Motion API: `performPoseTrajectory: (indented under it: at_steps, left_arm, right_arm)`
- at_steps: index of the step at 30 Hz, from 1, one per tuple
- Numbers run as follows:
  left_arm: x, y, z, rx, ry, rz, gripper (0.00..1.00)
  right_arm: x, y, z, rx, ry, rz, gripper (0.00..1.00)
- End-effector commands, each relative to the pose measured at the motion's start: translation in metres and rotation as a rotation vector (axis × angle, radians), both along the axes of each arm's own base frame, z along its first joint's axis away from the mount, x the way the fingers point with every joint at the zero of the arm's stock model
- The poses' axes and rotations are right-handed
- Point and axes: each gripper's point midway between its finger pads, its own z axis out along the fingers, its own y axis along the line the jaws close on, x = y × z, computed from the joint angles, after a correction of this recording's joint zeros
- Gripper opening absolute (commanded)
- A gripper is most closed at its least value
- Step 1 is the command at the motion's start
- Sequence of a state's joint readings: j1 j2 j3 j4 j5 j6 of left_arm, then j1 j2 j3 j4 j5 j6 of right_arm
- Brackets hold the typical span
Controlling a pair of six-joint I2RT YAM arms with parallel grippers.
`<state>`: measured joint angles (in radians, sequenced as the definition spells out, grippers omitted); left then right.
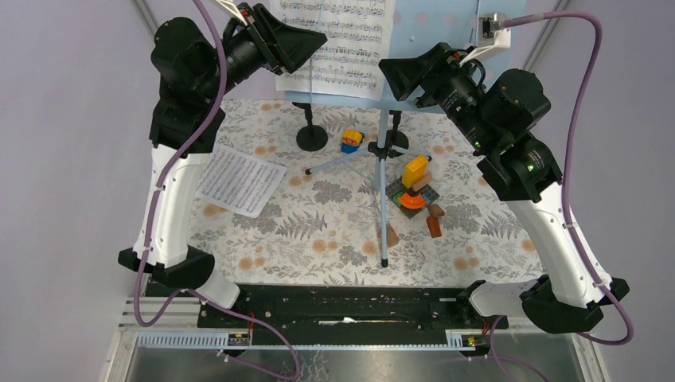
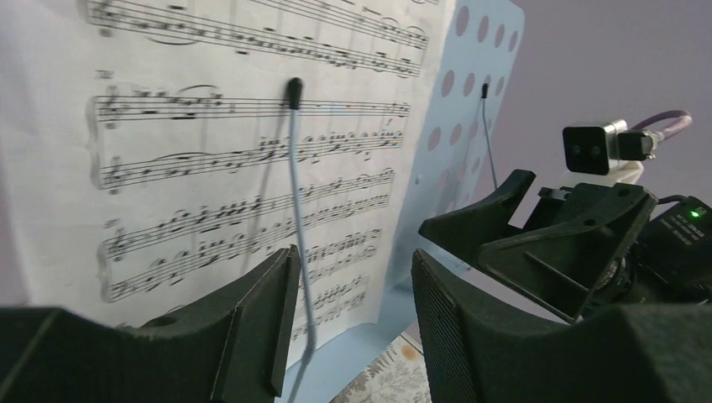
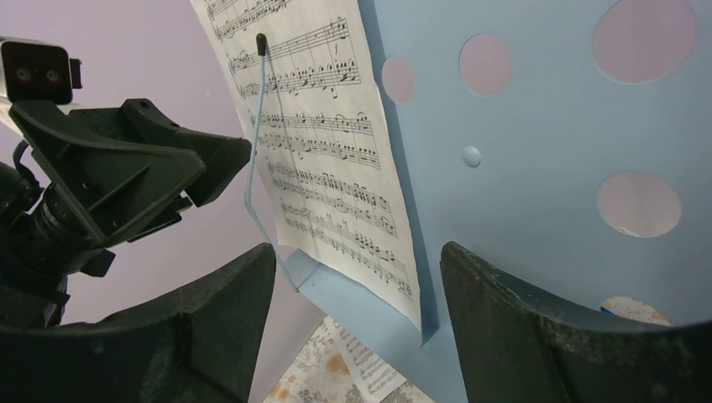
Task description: Pack up the instrument practice props
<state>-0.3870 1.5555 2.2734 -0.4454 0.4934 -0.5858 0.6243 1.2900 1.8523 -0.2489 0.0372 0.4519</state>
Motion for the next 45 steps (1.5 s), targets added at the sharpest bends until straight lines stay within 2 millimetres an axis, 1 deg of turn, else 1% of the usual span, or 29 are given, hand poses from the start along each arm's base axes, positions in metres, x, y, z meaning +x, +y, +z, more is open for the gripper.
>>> performPoseTrajectory:
  at_steps: [1,4,8,14,16,17,19,21,26,32,37,40,45]
  left_arm:
    - [-0.002,-0.012,0.014,-0.035,-0.053,-0.019,0.56]
    - [0.0,-0.017,0.013,-0.034,-0.054,-0.02,0.54]
    - [0.005,-0.019,0.009,-0.025,-0.052,-0.006,0.51]
    - [0.01,-0.017,0.004,-0.018,-0.049,0.022,0.53]
    - [0.011,-0.017,0.005,-0.021,-0.05,0.022,0.47]
    - [0.011,-0.017,0.005,-0.023,-0.051,0.022,0.41]
    - [0.011,-0.017,0.006,-0.027,-0.057,0.021,0.33]
    - [0.011,-0.018,0.006,-0.03,-0.058,0.02,0.28]
    - [0.012,-0.019,0.006,-0.035,-0.06,0.014,0.21]
    - [0.014,-0.021,0.004,-0.034,-0.053,0.007,0.14]
    - [0.016,-0.024,0.001,-0.029,-0.048,0.005,0.06]
    - [0.016,-0.025,0.0,-0.028,-0.046,0.003,0.05]
    - [0.018,-0.026,-0.002,-0.025,-0.043,0.004,0.04]
  right_arm:
    - [-0.002,-0.013,0.034,0.059,-0.091,-0.047,0.78]
    - [-0.002,-0.013,0.034,0.053,-0.094,-0.051,0.78]
    - [-0.001,-0.014,0.033,0.043,-0.101,-0.059,0.78]
    - [0.0,-0.015,0.03,0.029,-0.101,-0.068,0.78]
    - [0.001,-0.015,0.029,0.025,-0.102,-0.072,0.76]
    - [0.002,-0.015,0.029,0.024,-0.104,-0.071,0.74]
    - [0.004,-0.013,0.029,0.02,-0.108,-0.074,0.71]
    - [0.01,-0.012,0.028,0.016,-0.103,-0.085,0.7]
    - [0.023,-0.004,0.023,0.006,-0.096,-0.091,0.65]
    - [0.03,0.0,0.015,-0.021,-0.09,-0.099,0.64]
    - [0.027,0.011,0.015,-0.034,-0.115,-0.039,0.62]
    - [0.024,0.017,0.017,-0.036,-0.131,0.0,0.59]
    - [0.024,0.025,0.014,-0.047,-0.134,0.033,0.56]
